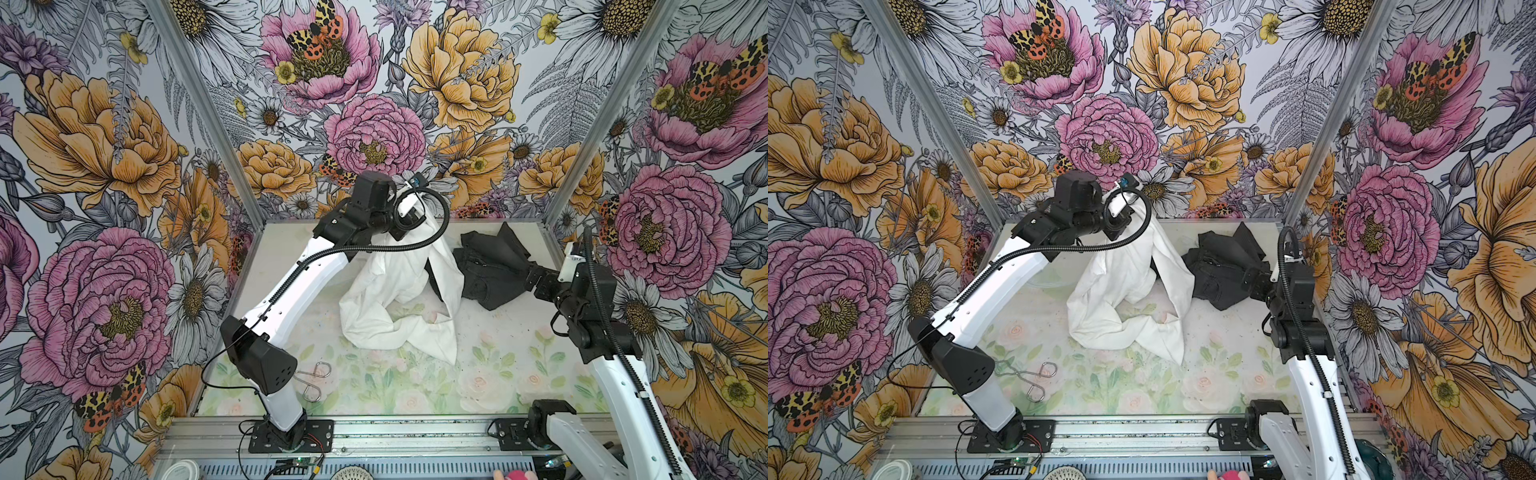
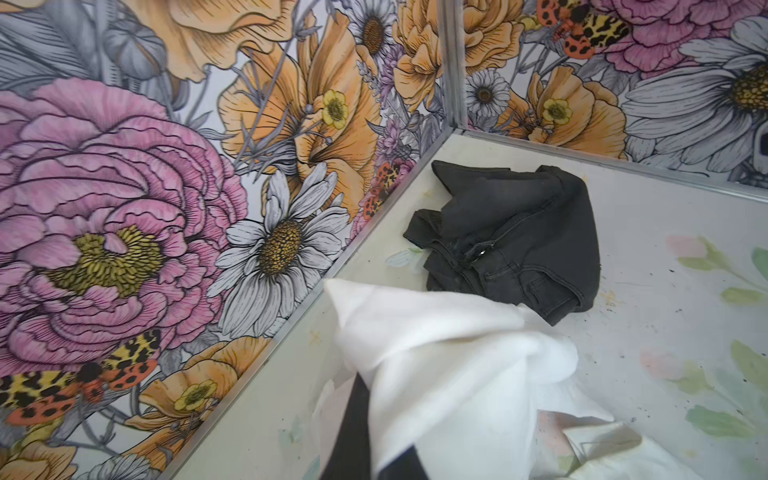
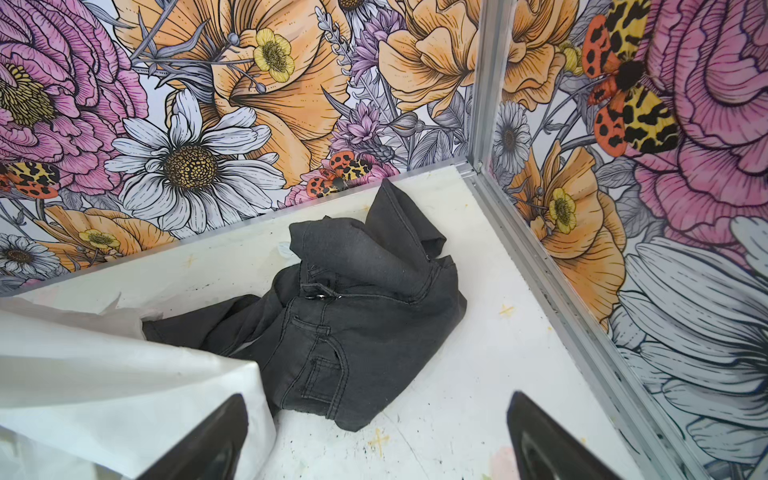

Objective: Pick out a specific cloth from the pile
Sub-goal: 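Lift the white cloth with the left gripper and drag it away from the jeans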

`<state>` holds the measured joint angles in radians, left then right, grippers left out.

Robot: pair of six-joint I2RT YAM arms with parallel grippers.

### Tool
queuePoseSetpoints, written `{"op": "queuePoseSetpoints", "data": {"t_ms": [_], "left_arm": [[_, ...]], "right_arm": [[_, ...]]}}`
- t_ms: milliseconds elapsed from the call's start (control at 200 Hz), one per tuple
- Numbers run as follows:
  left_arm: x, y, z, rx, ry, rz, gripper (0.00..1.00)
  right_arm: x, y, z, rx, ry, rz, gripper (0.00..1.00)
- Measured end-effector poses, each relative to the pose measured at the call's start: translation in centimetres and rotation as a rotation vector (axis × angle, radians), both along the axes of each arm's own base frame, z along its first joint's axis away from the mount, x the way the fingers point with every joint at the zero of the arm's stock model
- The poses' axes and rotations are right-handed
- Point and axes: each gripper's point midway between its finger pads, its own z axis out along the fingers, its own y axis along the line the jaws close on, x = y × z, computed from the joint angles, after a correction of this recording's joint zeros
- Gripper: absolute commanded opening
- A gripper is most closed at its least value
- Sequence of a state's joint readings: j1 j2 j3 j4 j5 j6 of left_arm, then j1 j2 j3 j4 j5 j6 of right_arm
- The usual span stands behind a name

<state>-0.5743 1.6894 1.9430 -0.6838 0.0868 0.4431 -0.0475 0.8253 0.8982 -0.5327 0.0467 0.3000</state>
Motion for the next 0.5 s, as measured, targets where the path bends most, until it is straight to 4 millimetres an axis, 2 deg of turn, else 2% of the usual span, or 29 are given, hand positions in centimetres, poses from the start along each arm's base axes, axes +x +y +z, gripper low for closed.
{"op": "queuePoseSetpoints", "data": {"t_ms": [230,370,500], "left_arm": [[0.4,10.2,5.8,-0.043,-0.119,0.224,0.00],[1.5,17.5,8.1,-0.047,-0.177,0.410,0.00],[2.3,23.3,10.3,-0.031,-0.232,0.566,0.00]], "right_arm": [[0.6,0.4,-0.6,0.024,0.016,0.013,0.97],[1.1,0.8,-0.9,0.049,0.024,0.029,0.97],[1.6,1.1,-0.9,0.069,0.016,0.043,0.97]]}}
